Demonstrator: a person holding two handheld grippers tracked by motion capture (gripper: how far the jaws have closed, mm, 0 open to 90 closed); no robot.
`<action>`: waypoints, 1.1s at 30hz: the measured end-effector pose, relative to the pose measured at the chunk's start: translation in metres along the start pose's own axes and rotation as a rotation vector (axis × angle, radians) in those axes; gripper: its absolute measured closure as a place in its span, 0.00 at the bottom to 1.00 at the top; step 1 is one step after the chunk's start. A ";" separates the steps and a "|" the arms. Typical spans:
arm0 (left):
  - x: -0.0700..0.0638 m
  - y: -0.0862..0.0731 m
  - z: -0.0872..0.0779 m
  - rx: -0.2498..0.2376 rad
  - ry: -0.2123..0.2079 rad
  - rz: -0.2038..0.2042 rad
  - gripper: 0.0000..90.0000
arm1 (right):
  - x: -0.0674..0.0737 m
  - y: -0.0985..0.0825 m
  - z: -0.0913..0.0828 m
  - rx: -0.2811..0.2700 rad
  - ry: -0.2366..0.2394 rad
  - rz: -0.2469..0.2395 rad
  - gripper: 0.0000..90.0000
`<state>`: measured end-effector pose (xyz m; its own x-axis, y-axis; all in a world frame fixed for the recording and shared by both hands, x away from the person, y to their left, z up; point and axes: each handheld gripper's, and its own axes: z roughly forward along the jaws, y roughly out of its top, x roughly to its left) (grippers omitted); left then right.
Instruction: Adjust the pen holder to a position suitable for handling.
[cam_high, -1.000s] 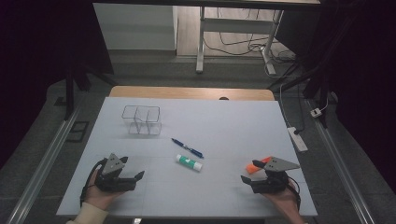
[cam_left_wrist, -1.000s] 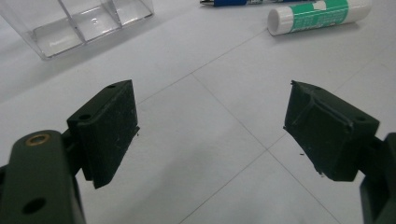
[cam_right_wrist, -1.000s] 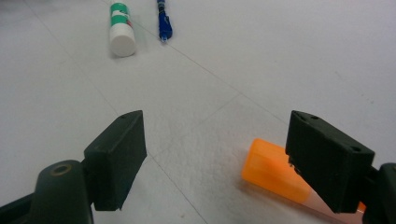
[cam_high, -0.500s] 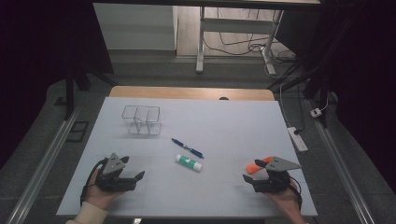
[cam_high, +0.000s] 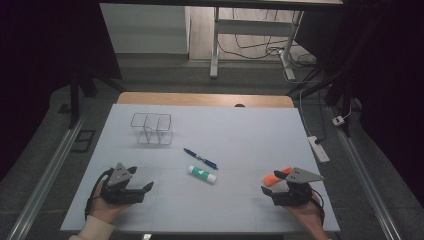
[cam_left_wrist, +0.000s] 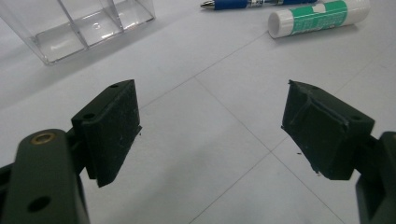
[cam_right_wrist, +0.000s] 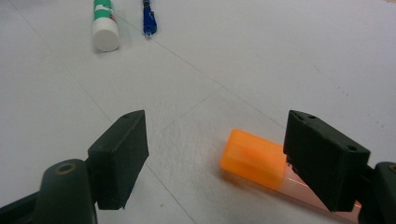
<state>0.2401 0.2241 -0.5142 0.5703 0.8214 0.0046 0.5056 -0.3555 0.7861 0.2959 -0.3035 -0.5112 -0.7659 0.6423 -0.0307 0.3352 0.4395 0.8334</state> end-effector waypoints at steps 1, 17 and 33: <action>0.000 0.000 0.000 0.000 0.000 0.000 0.21 | 0.000 0.000 0.000 0.001 -0.001 0.000 0.24; 0.019 0.022 0.006 0.001 0.029 -0.012 0.22 | -0.001 0.000 -0.002 -0.015 -0.010 0.010 0.24; 0.054 0.037 0.021 0.019 0.056 -0.040 0.25 | 0.000 0.000 0.000 0.010 -0.021 0.003 0.24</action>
<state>0.3036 0.2457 -0.4978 0.5126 0.8586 0.0088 0.5396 -0.3301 0.7745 0.2962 -0.3036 -0.5114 -0.7533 0.6564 -0.0399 0.3426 0.4435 0.8282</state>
